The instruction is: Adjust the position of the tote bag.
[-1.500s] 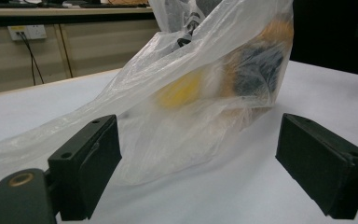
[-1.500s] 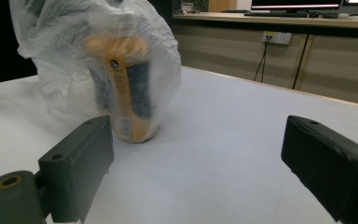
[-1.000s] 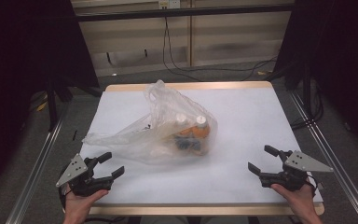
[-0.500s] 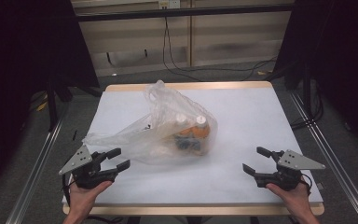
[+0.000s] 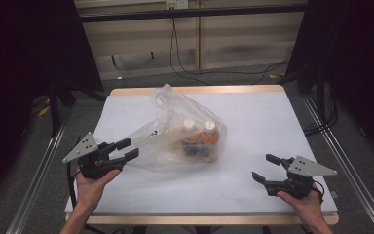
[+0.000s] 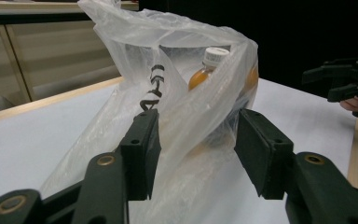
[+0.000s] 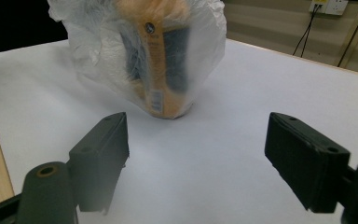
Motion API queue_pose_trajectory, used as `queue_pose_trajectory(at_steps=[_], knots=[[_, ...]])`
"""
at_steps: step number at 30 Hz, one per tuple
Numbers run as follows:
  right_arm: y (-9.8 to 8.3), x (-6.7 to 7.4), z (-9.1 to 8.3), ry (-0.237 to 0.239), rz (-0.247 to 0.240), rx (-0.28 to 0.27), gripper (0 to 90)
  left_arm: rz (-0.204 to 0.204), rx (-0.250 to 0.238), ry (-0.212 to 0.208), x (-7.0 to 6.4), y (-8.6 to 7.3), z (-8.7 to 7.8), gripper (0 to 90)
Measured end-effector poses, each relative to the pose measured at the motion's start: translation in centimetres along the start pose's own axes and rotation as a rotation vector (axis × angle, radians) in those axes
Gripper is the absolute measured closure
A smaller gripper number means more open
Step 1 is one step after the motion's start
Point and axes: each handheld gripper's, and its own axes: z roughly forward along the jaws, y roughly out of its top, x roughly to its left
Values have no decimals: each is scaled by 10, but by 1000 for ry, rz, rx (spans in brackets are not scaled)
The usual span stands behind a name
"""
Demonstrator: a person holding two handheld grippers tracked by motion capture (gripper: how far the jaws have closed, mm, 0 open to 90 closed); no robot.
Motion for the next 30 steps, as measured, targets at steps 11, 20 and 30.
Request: queue_pose_trajectory(at_steps=[11,20,30], knots=[[0,2,11,24,-10,24,198,15,5,-4,12,26,21,554],[0,2,11,31,-13,32,202,25,-29,-21,20,52,35,486],[0,2,11,33,-16,33,199,21,-2,-13,31,65,58,452]])
